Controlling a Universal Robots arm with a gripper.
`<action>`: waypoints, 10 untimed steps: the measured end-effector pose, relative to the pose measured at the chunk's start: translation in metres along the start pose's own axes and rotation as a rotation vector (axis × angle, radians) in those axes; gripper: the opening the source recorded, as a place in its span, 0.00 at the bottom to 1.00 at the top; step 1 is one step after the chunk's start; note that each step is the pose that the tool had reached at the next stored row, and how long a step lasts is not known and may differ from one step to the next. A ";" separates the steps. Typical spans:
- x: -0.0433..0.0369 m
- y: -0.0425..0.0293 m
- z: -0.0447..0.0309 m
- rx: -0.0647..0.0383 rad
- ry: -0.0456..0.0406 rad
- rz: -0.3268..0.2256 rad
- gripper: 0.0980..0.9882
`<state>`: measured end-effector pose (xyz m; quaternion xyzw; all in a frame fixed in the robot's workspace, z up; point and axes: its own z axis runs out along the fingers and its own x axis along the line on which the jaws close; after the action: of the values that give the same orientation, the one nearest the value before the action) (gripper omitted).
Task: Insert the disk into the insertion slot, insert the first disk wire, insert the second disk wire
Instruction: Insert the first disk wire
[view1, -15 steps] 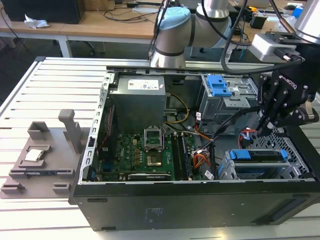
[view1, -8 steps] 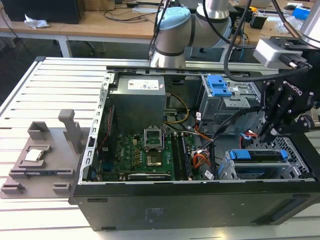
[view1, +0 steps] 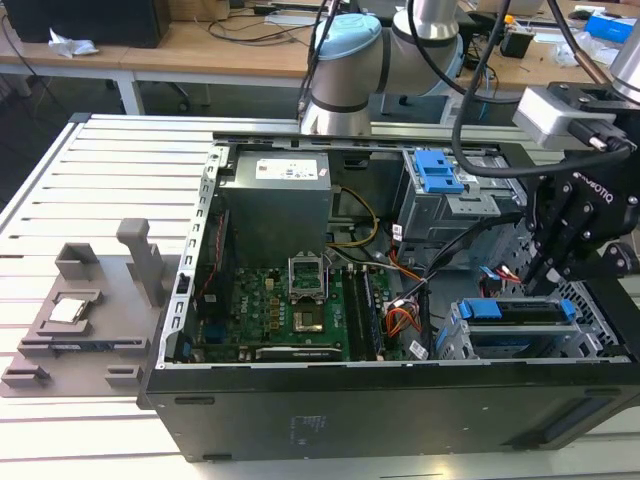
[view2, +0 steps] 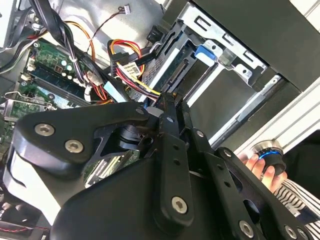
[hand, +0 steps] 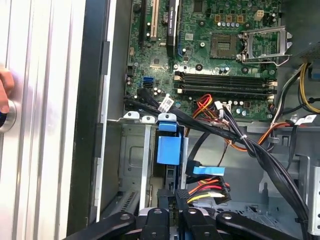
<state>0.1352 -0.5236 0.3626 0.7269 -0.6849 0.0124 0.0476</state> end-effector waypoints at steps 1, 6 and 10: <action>0.0003 0.0000 0.0001 0.000 -0.0001 0.000 0.08; 0.0009 0.0001 0.0007 0.001 -0.0382 0.014 0.08; 0.0013 -0.0001 0.0014 0.002 -0.0792 0.027 0.08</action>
<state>0.1353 -0.5250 0.3613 0.7178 -0.6959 -0.0150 0.0195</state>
